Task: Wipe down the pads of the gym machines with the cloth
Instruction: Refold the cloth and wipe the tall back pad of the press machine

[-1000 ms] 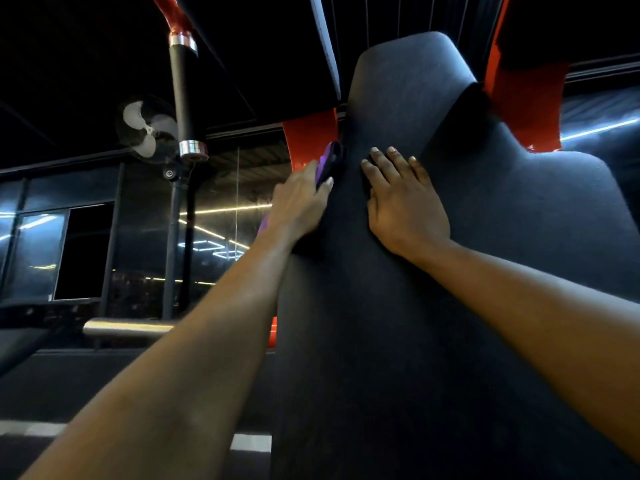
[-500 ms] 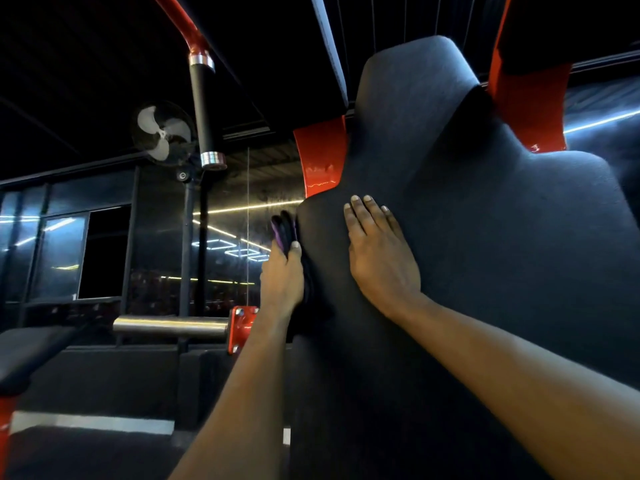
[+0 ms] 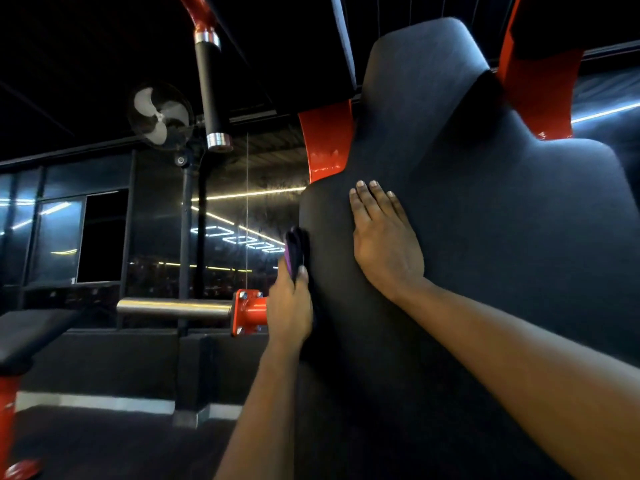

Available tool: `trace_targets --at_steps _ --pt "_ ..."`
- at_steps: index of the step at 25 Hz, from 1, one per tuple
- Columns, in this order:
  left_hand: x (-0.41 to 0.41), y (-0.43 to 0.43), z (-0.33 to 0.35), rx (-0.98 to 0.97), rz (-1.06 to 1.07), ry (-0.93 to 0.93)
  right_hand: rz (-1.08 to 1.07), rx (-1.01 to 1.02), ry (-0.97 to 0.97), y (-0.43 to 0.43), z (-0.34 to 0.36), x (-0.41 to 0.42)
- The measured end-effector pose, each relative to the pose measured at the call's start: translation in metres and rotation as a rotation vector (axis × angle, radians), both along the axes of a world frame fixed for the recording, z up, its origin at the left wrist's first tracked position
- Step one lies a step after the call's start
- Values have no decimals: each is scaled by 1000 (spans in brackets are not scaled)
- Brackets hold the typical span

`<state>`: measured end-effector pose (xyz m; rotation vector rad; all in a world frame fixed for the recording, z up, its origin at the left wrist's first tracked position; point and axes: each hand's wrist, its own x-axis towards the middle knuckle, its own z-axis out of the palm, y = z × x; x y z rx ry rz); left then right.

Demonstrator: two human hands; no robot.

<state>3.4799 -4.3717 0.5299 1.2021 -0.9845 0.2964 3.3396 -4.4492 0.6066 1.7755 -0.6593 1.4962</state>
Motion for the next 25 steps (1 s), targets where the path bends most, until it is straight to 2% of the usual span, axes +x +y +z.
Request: trace_targets --at_steps 3,7,10,13,15,17,22,25 --pt "-7 20 -64 36 19 -46 51 51 -2 9 -8 -1" --pt "1 11 9 7 97 -155 70 16 120 12 -59 7" --pt "-2 -2 33 -37 12 -146 68 21 108 8 -63 8" --pt "0 -2 -20 -51 -55 -51 24 18 114 8 -61 10" --pt "-2 9 -70 14 -47 47 23 32 116 11 -61 10" --pt "-9 23 -100 90 13 45 61 73 79 19 -66 8" --pt "-3 19 -25 18 122 -137 83 107 104 23 -120 3" --pt "-5 6 -20 -36 75 -109 58 101 114 18 -125 4"
